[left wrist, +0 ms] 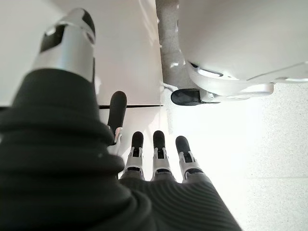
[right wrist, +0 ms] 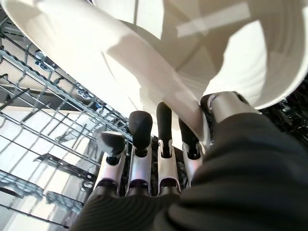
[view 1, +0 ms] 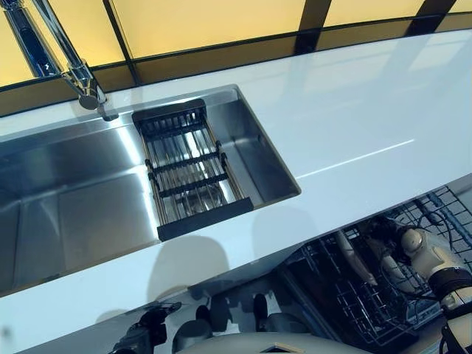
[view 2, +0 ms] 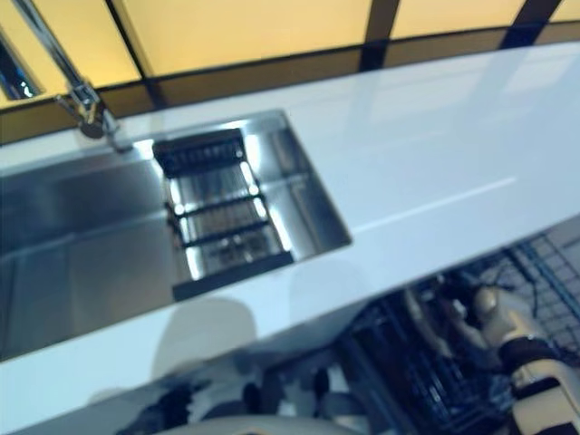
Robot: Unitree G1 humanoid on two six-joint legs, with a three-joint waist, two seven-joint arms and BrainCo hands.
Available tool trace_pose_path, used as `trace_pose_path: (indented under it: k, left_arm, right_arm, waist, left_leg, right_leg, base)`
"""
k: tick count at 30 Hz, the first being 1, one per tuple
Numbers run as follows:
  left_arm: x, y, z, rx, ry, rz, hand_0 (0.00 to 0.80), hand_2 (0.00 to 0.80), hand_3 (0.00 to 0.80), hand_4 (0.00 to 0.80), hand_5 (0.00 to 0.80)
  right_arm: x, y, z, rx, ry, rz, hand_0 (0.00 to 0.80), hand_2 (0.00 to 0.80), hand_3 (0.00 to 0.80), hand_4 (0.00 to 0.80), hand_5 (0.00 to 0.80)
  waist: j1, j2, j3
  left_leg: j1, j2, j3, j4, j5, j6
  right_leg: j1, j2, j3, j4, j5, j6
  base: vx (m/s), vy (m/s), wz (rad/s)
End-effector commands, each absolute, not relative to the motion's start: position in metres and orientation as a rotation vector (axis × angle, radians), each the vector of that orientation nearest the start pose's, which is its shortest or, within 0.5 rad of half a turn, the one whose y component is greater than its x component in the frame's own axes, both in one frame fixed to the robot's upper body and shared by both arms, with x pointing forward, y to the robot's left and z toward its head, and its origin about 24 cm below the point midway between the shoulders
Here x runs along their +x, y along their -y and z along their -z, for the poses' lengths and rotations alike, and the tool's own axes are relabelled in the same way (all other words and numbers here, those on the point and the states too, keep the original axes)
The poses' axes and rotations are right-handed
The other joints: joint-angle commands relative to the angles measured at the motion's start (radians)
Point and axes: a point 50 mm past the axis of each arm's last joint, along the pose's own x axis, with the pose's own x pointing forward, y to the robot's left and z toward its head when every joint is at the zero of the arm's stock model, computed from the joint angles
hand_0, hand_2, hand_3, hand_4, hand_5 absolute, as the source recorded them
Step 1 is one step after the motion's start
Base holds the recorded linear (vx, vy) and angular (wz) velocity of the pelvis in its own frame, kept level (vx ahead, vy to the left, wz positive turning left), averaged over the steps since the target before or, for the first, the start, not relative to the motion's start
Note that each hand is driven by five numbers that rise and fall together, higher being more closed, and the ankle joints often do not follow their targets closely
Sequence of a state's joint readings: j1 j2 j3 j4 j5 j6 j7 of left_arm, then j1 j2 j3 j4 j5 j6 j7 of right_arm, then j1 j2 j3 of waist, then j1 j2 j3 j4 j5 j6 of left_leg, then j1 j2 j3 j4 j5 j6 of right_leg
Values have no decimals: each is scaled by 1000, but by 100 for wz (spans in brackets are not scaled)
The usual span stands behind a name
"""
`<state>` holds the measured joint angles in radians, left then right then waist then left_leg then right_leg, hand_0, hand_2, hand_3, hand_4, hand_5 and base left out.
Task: Take plates into dishwasher
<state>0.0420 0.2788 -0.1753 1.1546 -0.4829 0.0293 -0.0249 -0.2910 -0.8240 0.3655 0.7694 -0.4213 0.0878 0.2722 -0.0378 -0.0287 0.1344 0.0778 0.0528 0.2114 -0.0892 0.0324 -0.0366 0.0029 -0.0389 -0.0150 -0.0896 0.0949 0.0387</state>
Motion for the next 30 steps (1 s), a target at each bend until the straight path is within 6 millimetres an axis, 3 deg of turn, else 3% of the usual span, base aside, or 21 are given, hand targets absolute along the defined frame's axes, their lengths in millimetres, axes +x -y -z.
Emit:
trace_pose_path:
  k: [1, 13, 14, 15, 30]
  left_arm:
    - [144, -254, 137, -10, -1001, -222, 0, 0, 0, 0, 0]
    - [148, -254, 136, -4, -991, -212, 0, 0, 0, 0, 0]
    - [148, -254, 136, -3, -993, -209, 0, 0, 0, 0, 0]
    - [148, -254, 136, -4, -994, -209, 0, 0, 0, 0, 0]
    - [142, -253, 139, -14, -1012, -217, 0, 0, 0, 0, 0]
  right_arm:
    - [277, 347, -18, -1273, -797, -174, 800, 800, 800, 800, 800]
    - [251, 362, 8, -1225, -942, -144, 800, 800, 800, 800, 800]
    - [250, 363, 8, -1228, -941, -134, 587, 587, 587, 587, 587]
    - [250, 364, 7, -1230, -931, -118, 0, 0, 0, 0, 0]
    - [251, 372, -8, -1253, -891, -74, 0, 0, 0, 0, 0]
  waist:
    - [15, -37, 17]
    - [19, -29, 18]
    - [19, -29, 17]
    - [19, -28, 15]
    - [2, -44, -5]
  left_leg:
    - [28, 16, -79, 2, -51, -8]
    - [31, 16, -88, 2, -51, -10]
    - [32, 16, -89, 2, -51, -10]
    - [33, 17, -88, 2, -52, -11]
    - [43, 25, -76, 2, -57, -12]
  right_leg:
    - [9, -100, 12, 5, 14, 127]
    - [16, -99, 12, 4, 10, 125]
    - [17, -99, 12, 3, 10, 125]
    - [18, -99, 12, 4, 10, 125]
    - [23, -86, 24, 2, 7, 124]
  base:
    - [-37, -18, 0]
    - [-6, -4, 1]
    - [6, 6, 4]
    - [5, 5, 4]
    - [0, 0, 0]
